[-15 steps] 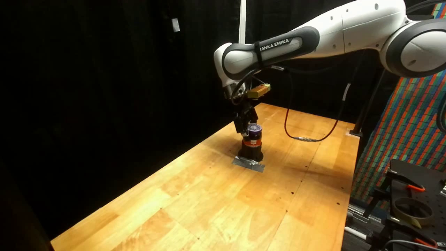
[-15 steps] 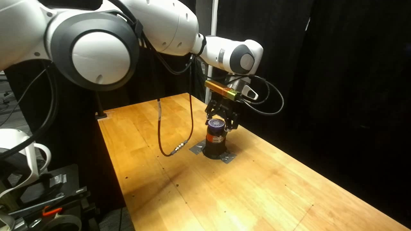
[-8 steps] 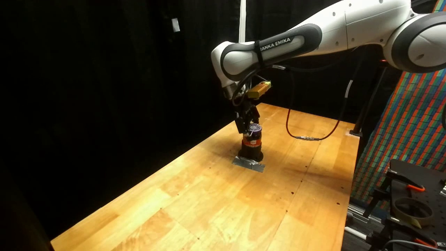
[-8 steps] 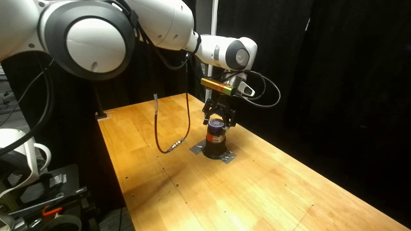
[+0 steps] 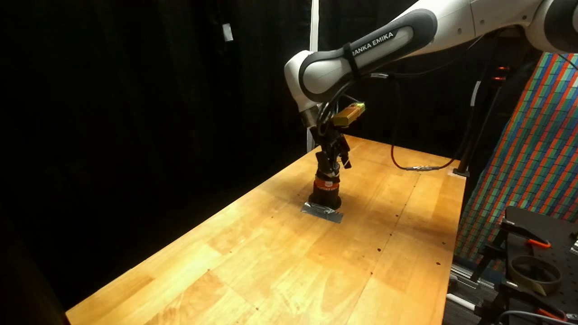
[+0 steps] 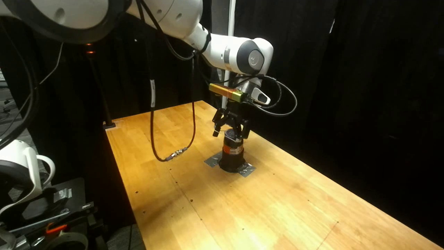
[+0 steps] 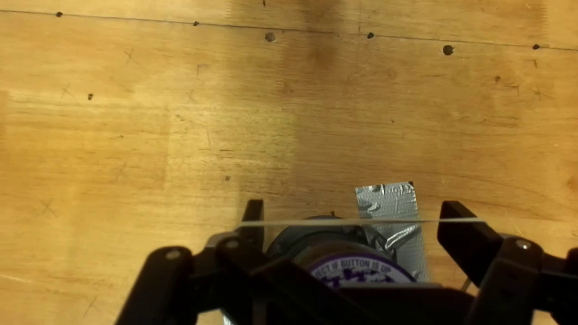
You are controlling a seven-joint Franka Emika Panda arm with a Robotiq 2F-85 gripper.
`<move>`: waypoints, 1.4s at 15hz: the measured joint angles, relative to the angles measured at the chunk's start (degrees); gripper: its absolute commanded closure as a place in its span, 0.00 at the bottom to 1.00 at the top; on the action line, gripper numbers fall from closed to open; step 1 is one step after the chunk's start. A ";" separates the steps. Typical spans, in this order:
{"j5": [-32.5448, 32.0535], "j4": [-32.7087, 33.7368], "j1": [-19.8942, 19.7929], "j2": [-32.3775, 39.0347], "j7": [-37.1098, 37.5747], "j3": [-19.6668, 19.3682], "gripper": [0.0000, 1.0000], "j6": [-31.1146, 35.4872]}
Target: Put the elastic rubber on the object that is attached to the table
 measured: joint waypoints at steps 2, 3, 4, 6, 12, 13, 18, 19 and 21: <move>-0.01 -5.18 -0.10 -2.77 0.59 -0.03 0.00 5.97; -0.03 -7.82 -0.09 -4.06 0.95 -0.04 0.00 9.39; -0.06 -10.46 -0.08 -5.27 1.33 -0.04 0.00 12.74; -0.10 -15.96 -0.07 -7.65 1.94 -0.04 0.00 19.28; -0.32 -32.34 -0.03 -15.66 4.37 -0.05 0.34 37.27; -0.48 -35.06 -0.03 -17.10 4.68 -0.07 0.42 40.21; -0.86 -49.36 -0.03 -24.91 5.53 -0.49 0.81 54.82; -1.50 -52.22 0.08 -26.36 6.30 -0.83 0.83 58.57; -4.57 -58.33 0.61 -28.93 7.92 -2.08 0.88 67.16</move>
